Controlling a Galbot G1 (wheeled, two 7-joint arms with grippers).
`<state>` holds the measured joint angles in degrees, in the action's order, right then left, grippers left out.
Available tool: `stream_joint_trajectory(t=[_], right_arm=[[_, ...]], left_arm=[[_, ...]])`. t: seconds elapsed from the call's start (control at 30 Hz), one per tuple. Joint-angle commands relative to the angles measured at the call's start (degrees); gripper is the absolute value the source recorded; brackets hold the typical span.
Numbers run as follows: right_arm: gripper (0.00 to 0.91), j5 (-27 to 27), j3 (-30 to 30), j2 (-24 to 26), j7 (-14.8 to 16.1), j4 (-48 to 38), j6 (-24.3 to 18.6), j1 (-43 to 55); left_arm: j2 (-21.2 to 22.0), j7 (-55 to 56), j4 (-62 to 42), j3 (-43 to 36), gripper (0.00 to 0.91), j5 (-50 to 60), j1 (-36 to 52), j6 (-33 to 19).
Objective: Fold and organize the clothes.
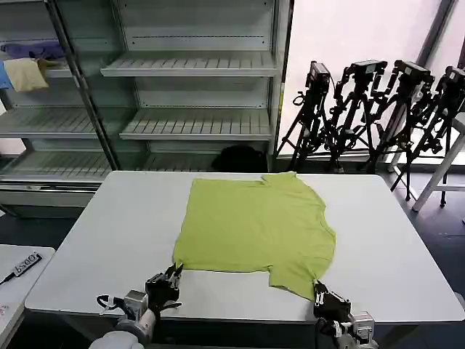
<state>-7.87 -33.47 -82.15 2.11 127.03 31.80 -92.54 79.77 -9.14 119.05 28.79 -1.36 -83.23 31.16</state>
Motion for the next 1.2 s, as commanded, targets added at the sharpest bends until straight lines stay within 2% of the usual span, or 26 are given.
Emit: stream_joint_trajectory(t=[0.03, 0.17, 0.3, 0.63, 1.2], right_arm=[[0.0, -3.7, -0.6, -0.1, -0.9, 0.9, -1.7, 0.3], [0.0, -5.3, -2.1, -0.9, -1.6, 1.1, -1.5, 3.8], [0.0, -5.5, -2.7, -1.9, -1.8, 0.1, 0.7, 8.5], [0.0, -4.3, -0.8, -2.4, -2.0, -6.9, 1.4, 22.0], [0.0, -1.1, 1.1, -3.3, -1.1, -19.1, 1.4, 32.1]], left_arm=[[-0.3, -1.2, 2.4, 1.0, 0.0, -0.8, 0.2, -1.7], [-0.6, -2.0, 3.7, 1.7, 0.0, -4.1, 1.7, -1.5], [-0.7, -2.4, 3.1, 1.8, 0.0, -5.5, 4.2, -0.6], [0.1, -0.7, -0.8, 0.8, 0.0, -6.5, 12.8, 1.9], [0.4, 1.3, -10.3, -1.0, 0.0, -4.3, 19.6, 1.9]])
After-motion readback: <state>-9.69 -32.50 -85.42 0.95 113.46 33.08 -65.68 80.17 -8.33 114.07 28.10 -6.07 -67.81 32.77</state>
